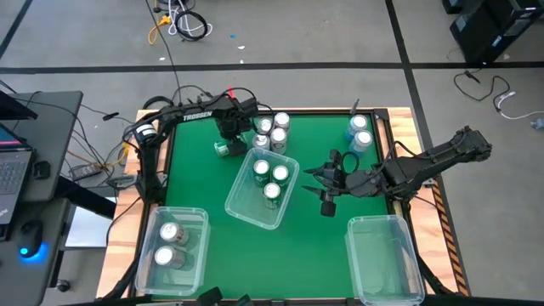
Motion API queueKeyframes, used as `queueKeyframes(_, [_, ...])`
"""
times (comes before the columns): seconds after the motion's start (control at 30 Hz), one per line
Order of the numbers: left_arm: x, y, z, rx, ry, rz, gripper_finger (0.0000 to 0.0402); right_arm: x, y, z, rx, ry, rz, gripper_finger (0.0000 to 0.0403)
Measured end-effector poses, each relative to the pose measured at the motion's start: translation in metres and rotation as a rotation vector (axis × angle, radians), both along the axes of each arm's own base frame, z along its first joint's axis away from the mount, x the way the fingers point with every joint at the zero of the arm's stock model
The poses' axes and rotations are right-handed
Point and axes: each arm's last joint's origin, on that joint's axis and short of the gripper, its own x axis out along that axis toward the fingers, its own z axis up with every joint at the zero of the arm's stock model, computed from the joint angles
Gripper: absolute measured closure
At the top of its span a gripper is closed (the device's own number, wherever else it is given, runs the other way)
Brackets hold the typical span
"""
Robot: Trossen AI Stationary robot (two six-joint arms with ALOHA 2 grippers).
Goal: Sort soda cans
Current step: Put the green soda can into the top transparent bin
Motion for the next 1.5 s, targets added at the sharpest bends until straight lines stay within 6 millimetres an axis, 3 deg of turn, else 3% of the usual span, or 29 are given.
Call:
queueKeyframes(0.4, [-0.012,-0.001,-0.004,0.000,0.116,-0.016,0.0110,0.000,0.000,0.000,0.000,0.000,0.000,0.0170])
queueKeyframes(0.93, [-0.016,0.003,0.006,0.007,0.068,-0.024,0.0110,0.000,0.000,0.000,-0.006,0.001,0.003,0.0158])
queueKeyframes(1.17, [-0.026,-0.005,0.030,0.014,0.033,-0.028,0.0110,0.000,0.000,0.000,-0.006,0.000,0.003,0.0152])
queueKeyframes(1.3, [-0.033,-0.009,0.048,-0.012,-0.077,-0.015,0.0110,0.000,0.000,0.000,-0.011,-0.001,0.006,0.0151])
queueKeyframes(1.5, [-0.031,-0.010,0.030,-0.065,-0.171,-0.060,0.0110,0.000,0.000,0.001,-0.013,-0.004,0.007,0.0148])
